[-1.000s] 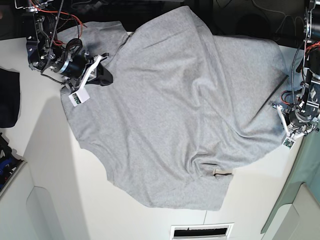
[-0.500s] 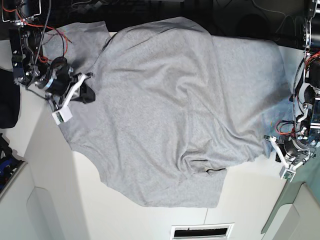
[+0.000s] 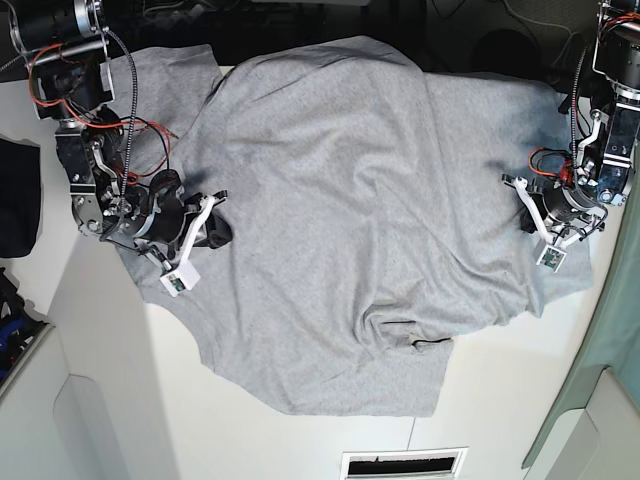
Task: Layout the t-shirt on the table in an organized manner, then fold the t-shirt properly
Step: 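Grasp the shirt body with both grippers and drag it to flatten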
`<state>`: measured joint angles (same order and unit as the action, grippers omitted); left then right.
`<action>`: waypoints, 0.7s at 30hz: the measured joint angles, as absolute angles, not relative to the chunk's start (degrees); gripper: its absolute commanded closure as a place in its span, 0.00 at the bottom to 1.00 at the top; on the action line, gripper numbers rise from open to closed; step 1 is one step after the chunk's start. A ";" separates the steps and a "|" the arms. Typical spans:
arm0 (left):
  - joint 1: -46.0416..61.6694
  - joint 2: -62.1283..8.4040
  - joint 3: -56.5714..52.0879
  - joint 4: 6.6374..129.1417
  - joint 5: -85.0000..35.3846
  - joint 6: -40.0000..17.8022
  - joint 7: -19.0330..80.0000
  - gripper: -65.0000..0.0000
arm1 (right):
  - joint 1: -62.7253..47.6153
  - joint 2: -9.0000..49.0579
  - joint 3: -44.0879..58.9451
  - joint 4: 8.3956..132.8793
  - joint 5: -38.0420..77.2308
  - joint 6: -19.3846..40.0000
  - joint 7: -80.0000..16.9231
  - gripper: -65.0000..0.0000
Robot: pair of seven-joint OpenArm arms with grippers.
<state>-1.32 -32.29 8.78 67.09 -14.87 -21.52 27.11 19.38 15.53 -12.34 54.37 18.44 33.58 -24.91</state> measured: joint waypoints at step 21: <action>-32.88 -16.53 14.94 34.92 -4.64 -20.62 26.30 1.00 | 13.96 20.16 -2.74 49.63 25.02 31.73 -19.51 1.00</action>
